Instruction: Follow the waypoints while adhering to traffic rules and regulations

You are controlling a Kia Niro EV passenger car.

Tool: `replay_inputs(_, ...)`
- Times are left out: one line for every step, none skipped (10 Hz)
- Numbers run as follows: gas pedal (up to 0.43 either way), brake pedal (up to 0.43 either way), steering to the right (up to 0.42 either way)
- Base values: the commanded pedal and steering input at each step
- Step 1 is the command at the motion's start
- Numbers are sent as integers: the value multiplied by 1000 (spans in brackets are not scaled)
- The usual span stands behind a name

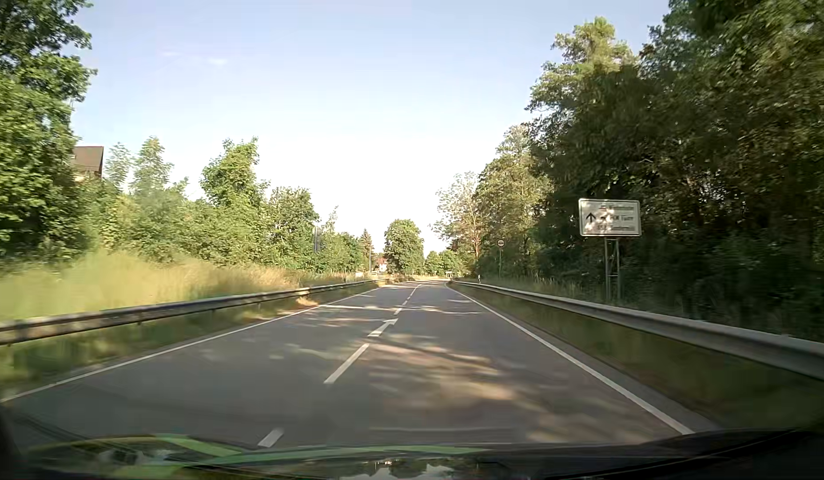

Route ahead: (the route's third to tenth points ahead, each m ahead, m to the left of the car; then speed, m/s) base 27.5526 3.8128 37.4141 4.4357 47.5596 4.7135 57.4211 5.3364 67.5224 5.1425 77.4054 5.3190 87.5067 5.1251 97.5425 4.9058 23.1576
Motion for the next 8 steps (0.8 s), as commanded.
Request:
replay_inputs(268,0,-7)
replay_inputs(268,0,-7)
replay_inputs(268,0,-6)
replay_inputs(268,0,-7)
replay_inputs(260,0,-7)
replay_inputs(240,0,-6)
replay_inputs(220,0,-7)
replay_inputs(220,0,-7)
